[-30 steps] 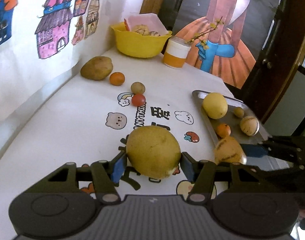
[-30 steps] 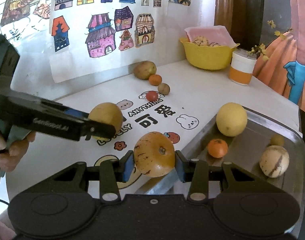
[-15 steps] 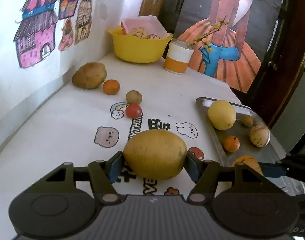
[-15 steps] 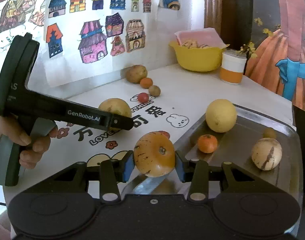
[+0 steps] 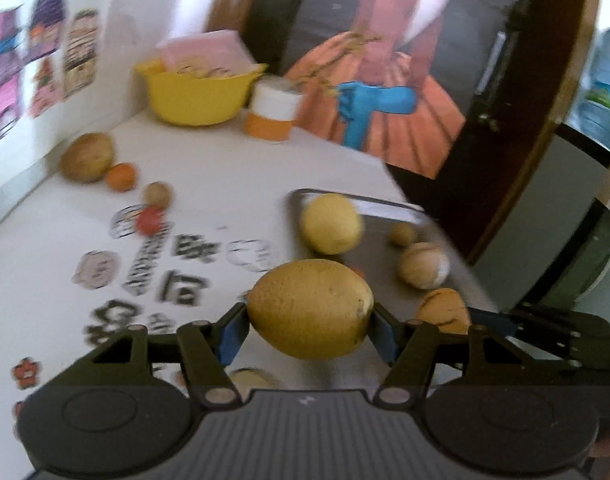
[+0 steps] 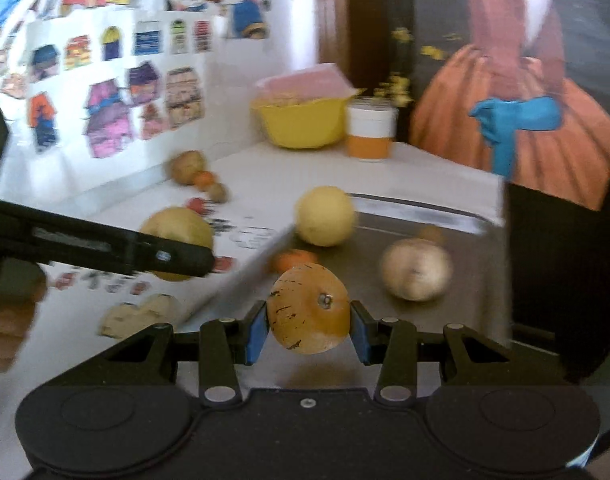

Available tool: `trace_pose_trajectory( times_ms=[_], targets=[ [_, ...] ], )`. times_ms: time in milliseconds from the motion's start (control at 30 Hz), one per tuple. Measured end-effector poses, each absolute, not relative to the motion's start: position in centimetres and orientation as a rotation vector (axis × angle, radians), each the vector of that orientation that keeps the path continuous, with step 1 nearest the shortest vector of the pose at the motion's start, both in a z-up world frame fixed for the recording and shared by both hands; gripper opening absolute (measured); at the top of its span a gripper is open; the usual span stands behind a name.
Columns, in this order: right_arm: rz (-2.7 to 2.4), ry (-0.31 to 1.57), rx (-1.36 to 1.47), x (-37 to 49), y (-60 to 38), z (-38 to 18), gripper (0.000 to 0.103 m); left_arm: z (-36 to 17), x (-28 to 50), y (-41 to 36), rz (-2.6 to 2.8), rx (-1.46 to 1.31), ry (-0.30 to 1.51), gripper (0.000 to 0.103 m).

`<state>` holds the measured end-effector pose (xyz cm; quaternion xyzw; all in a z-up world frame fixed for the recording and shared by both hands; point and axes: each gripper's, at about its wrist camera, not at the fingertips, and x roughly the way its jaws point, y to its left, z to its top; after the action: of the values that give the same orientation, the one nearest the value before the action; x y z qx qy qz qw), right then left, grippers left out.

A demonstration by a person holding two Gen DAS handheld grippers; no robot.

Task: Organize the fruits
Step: 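Carry both fruits into the metal tray and open both tools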

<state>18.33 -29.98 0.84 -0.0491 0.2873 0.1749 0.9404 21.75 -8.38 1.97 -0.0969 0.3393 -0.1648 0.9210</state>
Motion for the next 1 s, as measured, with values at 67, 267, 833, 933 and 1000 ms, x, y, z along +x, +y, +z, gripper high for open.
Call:
trace_pose_trajectory(
  times_ms=[67,267,833,933,1000],
  targets=[
    [0.310,0.578,-0.129,18.3,-30.7,0.5,0.045,2.2,21.7,-10.0,-0.369,-0.179,0.692,0.068],
    [0.245,0.549,-0.185,18.2,-32.2,-0.6,0.045,1.6,22.0,-13.7,-0.420,-0.145,0.730,0.068],
    [0.235,0.491,-0.210,16.8,-32.3,0.0,0.071,0.9,21.8,-14.0,-0.381,-0.166,0.805,0.076],
    [0.234,0.489,-0.219,15.6,-32.3,0.6,0.083,2.1,20.6,-13.4,-0.382,-0.153,0.743,0.086],
    [0.236,0.494,-0.214,14.6,-32.2,1.1,0.088,2.7,20.0,-13.1,-0.387,-0.142,0.730,0.088]
  ],
)
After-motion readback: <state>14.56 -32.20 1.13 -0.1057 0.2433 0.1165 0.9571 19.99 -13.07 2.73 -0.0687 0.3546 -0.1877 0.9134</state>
